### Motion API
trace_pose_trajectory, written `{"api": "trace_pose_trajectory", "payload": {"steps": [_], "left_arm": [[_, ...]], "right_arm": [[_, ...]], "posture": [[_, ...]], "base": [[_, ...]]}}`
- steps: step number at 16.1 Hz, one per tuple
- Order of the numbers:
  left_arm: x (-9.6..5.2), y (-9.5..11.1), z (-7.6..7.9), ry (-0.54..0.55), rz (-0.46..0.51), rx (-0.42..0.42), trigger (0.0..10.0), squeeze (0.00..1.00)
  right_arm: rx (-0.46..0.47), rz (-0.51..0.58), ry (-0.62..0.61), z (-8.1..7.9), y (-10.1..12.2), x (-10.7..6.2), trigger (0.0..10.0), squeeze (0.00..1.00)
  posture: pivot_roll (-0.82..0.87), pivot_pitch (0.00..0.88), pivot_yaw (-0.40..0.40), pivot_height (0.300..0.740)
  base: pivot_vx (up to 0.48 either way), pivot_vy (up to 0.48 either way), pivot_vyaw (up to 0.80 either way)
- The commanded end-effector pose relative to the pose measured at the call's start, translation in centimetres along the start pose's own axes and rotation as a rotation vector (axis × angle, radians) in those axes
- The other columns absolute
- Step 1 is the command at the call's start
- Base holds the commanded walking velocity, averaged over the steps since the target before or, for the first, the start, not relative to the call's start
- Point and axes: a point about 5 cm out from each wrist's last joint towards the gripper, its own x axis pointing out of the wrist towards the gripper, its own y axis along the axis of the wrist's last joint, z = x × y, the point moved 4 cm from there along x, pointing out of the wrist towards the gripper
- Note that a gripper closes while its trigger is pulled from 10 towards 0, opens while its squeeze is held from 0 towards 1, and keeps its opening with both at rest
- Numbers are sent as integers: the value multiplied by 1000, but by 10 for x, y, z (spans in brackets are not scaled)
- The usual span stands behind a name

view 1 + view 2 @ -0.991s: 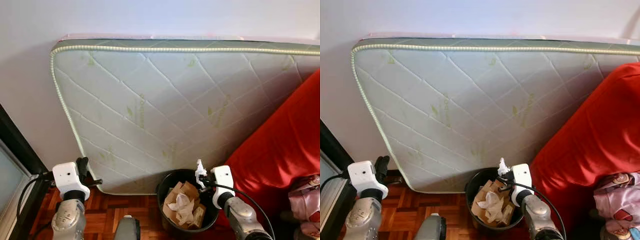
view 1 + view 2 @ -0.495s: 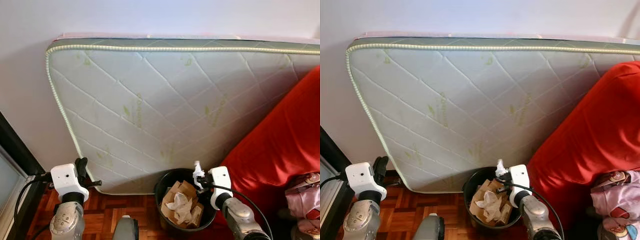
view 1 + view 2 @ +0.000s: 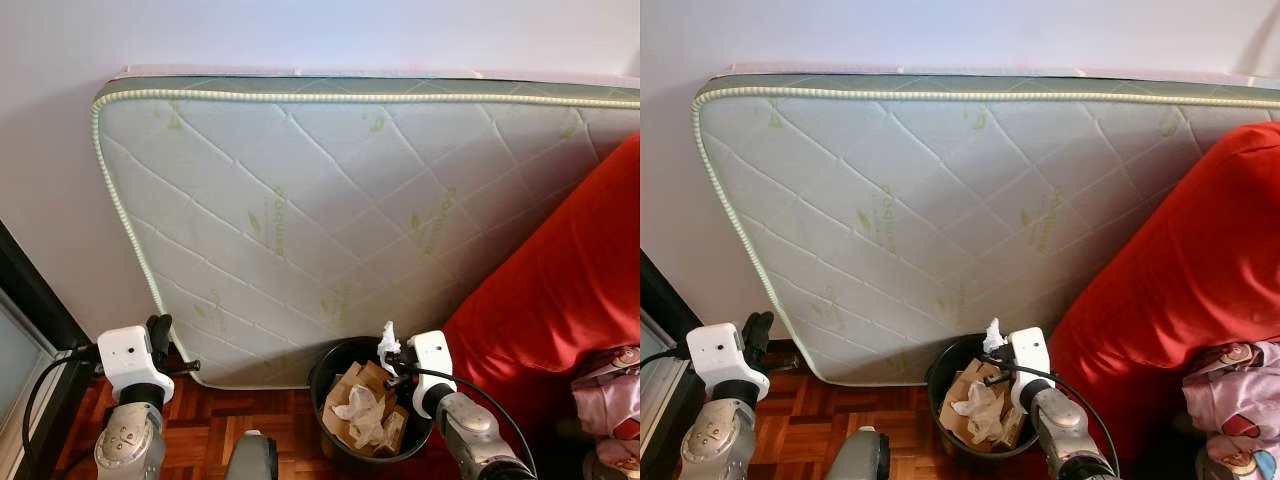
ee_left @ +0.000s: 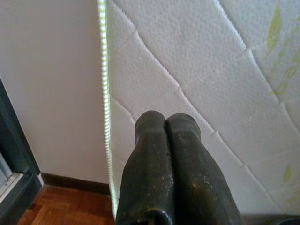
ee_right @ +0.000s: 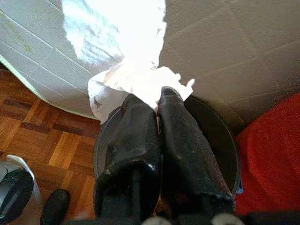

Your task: Clean up the room

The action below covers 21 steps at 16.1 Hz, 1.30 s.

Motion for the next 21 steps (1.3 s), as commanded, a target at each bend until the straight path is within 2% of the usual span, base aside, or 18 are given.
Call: {"api": "trace_pose_trajectory", "payload": {"steps": [1, 13, 21], "left_arm": [[-1, 0, 0, -3, -7, -1, 10000, 0], [-8, 1, 3, -17, -14, 4, 10000, 0], [-21, 1, 4, -43, -37, -1, 10000, 0]], "right_arm": [[1, -10, -1, -1, 1, 2, 10000, 0], [-2, -16, -4, -2, 1, 3, 10000, 0], [-8, -22, 17, -12, 4, 8, 10000, 0]], "posture": [[176, 0, -56, 641], [191, 0, -50, 641], [214, 27, -52, 641]], "base": [[240, 0, 0], [257, 0, 0], [0, 0, 0]]}}
